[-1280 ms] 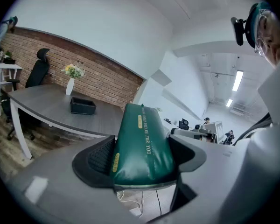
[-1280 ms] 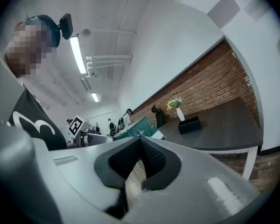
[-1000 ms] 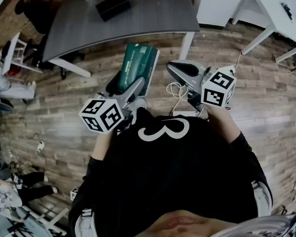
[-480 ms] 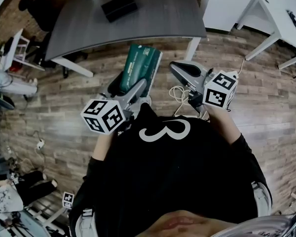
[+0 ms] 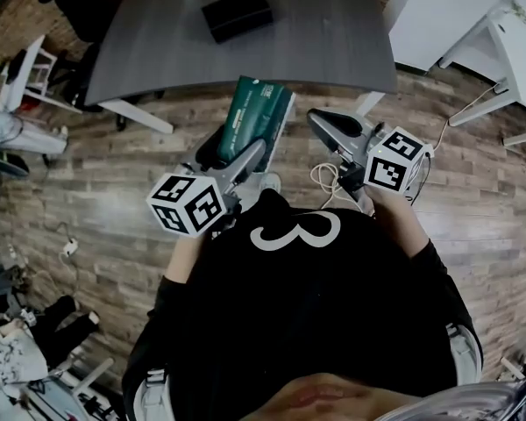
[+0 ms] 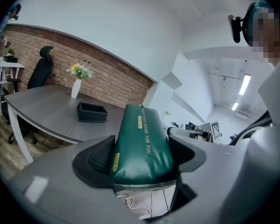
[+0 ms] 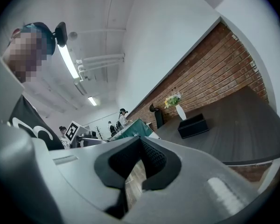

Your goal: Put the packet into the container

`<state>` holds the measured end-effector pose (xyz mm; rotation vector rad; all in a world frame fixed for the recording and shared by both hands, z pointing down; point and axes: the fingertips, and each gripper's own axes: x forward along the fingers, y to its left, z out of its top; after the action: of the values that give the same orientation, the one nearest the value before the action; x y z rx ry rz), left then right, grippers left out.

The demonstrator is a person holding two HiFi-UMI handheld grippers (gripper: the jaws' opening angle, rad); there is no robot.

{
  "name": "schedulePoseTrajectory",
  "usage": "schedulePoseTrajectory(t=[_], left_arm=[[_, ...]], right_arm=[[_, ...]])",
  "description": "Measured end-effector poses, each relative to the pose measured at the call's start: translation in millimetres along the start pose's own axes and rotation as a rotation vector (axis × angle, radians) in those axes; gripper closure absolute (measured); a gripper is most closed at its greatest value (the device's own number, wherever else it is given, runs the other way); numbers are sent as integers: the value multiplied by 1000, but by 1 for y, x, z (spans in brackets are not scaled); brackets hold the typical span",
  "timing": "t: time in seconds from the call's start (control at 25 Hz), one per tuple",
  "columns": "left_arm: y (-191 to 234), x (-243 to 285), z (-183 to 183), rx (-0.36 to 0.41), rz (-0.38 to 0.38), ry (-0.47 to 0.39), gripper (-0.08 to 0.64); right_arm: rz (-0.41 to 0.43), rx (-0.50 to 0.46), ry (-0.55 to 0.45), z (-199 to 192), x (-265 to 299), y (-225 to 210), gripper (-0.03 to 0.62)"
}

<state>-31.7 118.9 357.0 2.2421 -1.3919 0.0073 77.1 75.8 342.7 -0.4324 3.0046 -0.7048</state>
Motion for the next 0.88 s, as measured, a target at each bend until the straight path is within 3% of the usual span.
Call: schedulePoseTrajectory(t=[0.52, 0.88], left_arm=[[134, 43, 83, -20, -4, 22, 183], [178, 65, 101, 75, -38, 20, 183]], right_arm=[[-46, 35, 28, 50, 130, -72, 591], [-83, 29, 10, 50, 161, -100, 591]])
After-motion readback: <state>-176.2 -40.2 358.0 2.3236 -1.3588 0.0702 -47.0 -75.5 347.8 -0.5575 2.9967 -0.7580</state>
